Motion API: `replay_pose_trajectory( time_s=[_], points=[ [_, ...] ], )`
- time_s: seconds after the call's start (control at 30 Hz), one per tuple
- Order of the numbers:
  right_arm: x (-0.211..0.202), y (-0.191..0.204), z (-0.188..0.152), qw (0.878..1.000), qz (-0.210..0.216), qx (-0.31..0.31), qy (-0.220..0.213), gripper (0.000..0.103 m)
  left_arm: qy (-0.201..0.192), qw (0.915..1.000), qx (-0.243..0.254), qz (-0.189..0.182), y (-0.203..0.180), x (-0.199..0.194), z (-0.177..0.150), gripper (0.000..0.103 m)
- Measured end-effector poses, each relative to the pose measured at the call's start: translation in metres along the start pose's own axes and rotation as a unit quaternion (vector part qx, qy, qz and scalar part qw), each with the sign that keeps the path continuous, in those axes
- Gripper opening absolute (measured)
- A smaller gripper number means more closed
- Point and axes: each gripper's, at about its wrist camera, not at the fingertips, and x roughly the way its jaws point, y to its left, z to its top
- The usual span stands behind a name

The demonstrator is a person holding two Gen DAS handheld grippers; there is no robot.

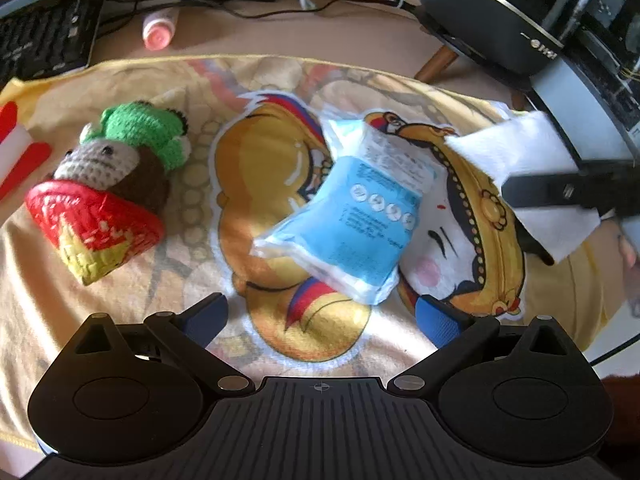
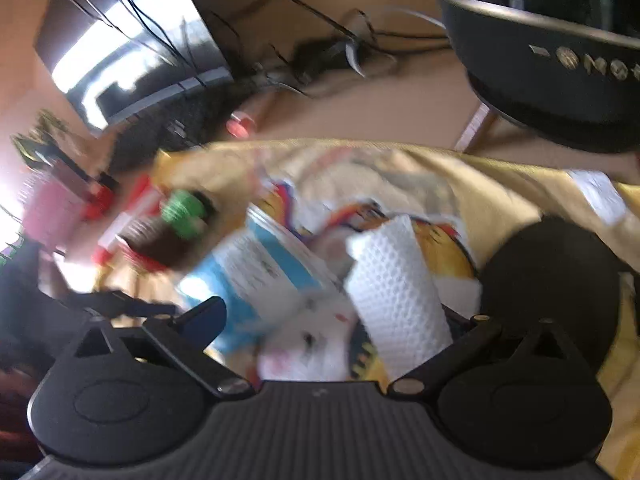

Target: Organize soft objects

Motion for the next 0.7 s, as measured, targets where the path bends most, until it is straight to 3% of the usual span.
replay_pose_trajectory(
  time_s=[0.1,0.2,0.3,0.37,0.43,0.5,0.57,0.6,0.63,0.7],
  points=[
    [-0.005,0.008,-0.008,0.994,-0.094,-0.051,-0.016,0.102,0.003,1.0000,0.004,0.000,0.001,0.000,-0.001,0.103],
    [-0.023,0.013,-0.009,0.978,-0.173,-0.100,-0.053,0.102,0.007,0.9999,0.014,0.002,-0.001,0.001,-0.001,0.103],
    [-0.047,0.013,-0.009,0.956,-0.233,-0.136,-0.112,0.102,0.010,0.9997,0.024,0.004,-0.003,0.002,-0.001,0.103],
    [-0.068,0.014,-0.007,0.948,-0.231,-0.135,-0.172,0.103,0.011,0.9996,0.025,0.001,-0.002,0.001,-0.002,0.103],
    [-0.089,0.007,0.004,0.961,-0.155,-0.083,-0.212,0.103,0.010,0.9997,0.020,-0.005,0.000,0.000,-0.002,0.103],
    [-0.092,-0.001,0.018,0.977,-0.050,-0.015,-0.209,0.103,0.008,0.9998,0.014,-0.009,0.002,0.000,-0.001,0.103],
    [-0.071,-0.006,0.030,0.987,0.057,0.044,-0.141,0.103,0.005,0.9999,0.009,-0.013,0.003,0.000,0.000,0.103],
    [-0.054,-0.008,0.032,0.986,0.109,0.078,-0.101,0.103,0.001,0.9997,0.000,-0.023,0.006,-0.001,0.000,0.103],
    [-0.037,-0.010,0.034,0.982,0.140,0.110,-0.070,0.103,-0.006,0.9989,-0.012,-0.044,0.008,-0.003,0.000,0.103],
    [-0.014,-0.003,0.046,0.983,0.141,0.114,-0.036,0.102,-0.025,0.9911,-0.053,-0.120,0.018,-0.009,0.001,0.103]
  ],
)
